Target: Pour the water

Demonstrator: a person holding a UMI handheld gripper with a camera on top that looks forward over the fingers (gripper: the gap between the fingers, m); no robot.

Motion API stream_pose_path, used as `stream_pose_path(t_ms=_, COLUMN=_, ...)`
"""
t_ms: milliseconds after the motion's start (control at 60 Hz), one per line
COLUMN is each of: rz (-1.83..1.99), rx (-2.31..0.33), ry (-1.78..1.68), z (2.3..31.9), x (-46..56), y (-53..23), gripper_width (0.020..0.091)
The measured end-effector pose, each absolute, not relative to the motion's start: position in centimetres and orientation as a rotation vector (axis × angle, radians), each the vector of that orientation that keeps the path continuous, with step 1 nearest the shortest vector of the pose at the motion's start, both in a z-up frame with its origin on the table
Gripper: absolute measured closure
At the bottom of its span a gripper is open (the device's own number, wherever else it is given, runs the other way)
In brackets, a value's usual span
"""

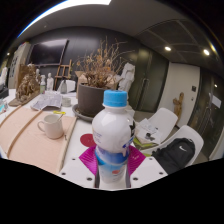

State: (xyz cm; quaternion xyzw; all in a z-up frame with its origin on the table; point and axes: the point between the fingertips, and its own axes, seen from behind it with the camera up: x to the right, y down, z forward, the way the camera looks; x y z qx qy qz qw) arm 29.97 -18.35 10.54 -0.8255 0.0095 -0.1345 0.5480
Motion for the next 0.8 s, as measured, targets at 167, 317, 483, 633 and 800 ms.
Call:
stream_pose_path(t_ms=167, rz=-0.630, rx=-1.879, ry=-0.188, z=15.6, x=29.5, y=-11.8, gripper_width=0.0761)
stream_pose_path(t_ms=317, rz=-1.061, rx=-1.746, ry=-0.517, z=18.8, x=28.0, y=-5.8, gripper_width=0.0760)
stream_pose_path(t_ms=483, rz=-1.385, rx=-1.600, ry=-0.841, z=18.8, x=25.2, y=-1.2, gripper_width=0.0758)
stream_pose_path(t_ms=633, rz=-1.577, rx=-1.460, ry=-1.086, z=17.4, x=23.0, y=1.1, gripper_width=0.0758)
stream_pose_path(t_ms=800, rz=-1.681, rx=-1.330, ry=-1.286, z=16.1, x=21.3, y=2.2, gripper_width=0.0759)
